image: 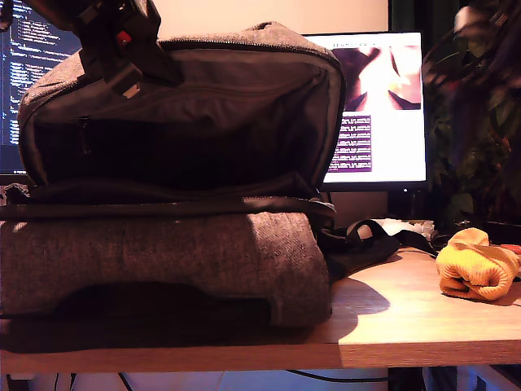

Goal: Pack the pair of socks inside the grey Google backpack

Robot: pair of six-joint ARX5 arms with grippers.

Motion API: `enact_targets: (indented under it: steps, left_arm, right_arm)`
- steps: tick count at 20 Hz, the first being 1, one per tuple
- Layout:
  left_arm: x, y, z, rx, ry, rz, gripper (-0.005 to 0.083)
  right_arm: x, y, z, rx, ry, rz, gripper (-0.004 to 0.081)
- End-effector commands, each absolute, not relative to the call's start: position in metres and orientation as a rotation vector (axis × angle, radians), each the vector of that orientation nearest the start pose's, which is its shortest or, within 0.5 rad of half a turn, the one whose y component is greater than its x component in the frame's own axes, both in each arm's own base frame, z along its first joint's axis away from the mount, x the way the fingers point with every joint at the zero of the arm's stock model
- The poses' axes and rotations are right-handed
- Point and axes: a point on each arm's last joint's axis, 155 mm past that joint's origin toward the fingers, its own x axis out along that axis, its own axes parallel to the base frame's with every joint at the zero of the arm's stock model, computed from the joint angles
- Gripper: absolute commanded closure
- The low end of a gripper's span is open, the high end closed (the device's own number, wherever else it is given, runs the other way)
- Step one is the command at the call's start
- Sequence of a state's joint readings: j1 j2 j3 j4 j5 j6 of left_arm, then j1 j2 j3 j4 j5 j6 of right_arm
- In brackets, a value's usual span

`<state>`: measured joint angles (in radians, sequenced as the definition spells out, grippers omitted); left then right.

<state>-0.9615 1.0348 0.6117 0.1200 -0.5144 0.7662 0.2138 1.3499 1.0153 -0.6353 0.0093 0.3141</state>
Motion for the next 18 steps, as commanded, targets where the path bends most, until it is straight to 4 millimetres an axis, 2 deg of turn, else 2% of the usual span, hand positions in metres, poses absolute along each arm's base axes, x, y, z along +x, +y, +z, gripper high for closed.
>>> enact_targets:
  steps: [1, 7, 11, 12, 18]
  left_arm:
    - [0.277, -0.238, 0.243, 0.897, -0.008, -0.491, 0.0798]
    - [0.276, -0.240, 0.243, 0.895, -0.012, -0.507, 0.0798]
    - [0.275, -0.242, 0.243, 0.893, -0.016, -0.520, 0.0798]
    - [0.275, -0.242, 0.243, 0.893, -0.017, -0.520, 0.0798]
    - [0.275, -0.243, 0.243, 0.892, -0.018, -0.520, 0.0798]
  right_arm:
    - [0.350, 0.075, 0.114, 0.175, 1.028, 0.026, 0.0240]
    - [0.348, 0.074, 0.053, 0.149, 1.202, -0.014, 0.0240]
    - [0.357, 0.078, 0.028, 0.168, 1.229, -0.021, 0.0243]
    - [0.357, 0.078, 0.025, 0.166, 1.236, -0.023, 0.0268]
    - [0.345, 0.090, 0.022, 0.159, 1.290, 0.069, 0.0769]
